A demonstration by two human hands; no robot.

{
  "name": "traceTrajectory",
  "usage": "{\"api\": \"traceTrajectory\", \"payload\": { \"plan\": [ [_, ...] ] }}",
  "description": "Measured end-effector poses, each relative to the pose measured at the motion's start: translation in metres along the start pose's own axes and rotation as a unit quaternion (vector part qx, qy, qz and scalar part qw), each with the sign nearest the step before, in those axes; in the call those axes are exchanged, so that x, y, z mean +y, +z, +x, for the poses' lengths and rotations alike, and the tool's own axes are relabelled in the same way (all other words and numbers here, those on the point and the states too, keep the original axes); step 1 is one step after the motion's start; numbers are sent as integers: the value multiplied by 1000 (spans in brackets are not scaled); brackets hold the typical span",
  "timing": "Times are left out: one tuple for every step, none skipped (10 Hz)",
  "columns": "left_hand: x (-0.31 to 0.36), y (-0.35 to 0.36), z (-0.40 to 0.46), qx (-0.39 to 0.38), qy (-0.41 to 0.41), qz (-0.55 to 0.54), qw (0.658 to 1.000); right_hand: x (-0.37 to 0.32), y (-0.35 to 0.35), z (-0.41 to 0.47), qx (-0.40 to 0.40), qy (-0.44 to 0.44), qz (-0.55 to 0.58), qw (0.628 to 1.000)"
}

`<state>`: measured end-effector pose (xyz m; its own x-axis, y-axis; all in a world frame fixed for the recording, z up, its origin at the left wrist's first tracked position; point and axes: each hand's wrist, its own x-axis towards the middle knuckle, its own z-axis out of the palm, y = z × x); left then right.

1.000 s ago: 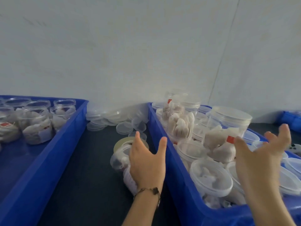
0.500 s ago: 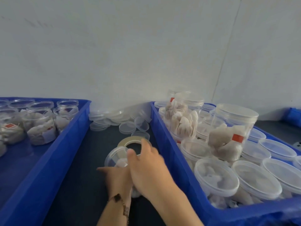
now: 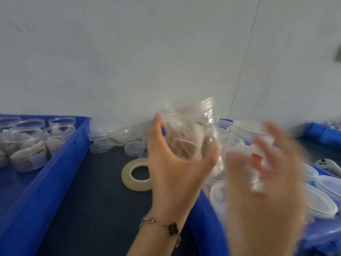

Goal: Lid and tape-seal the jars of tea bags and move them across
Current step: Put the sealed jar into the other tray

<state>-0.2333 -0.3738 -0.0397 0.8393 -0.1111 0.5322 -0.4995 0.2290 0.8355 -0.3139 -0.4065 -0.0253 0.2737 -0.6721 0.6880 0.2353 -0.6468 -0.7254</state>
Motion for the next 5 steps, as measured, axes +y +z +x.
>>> {"api": "traceTrajectory", "payload": {
  "plan": [
    [-2,17,3,-73,15,-7,997,33,-37,56,40,83,27,995],
    [-15,31,7,-109,33,30,993,58,-62,97,-63,175,-46,982],
    [-30,42,6,-133,23,2,991,74,-58,91,-146,107,-136,974],
    [-48,49,4,-148,26,12,989,87,-60,104,-138,32,-197,970],
    [-55,52,4,-173,42,66,982,100,-54,110,-175,33,-207,962]
  ]
}}
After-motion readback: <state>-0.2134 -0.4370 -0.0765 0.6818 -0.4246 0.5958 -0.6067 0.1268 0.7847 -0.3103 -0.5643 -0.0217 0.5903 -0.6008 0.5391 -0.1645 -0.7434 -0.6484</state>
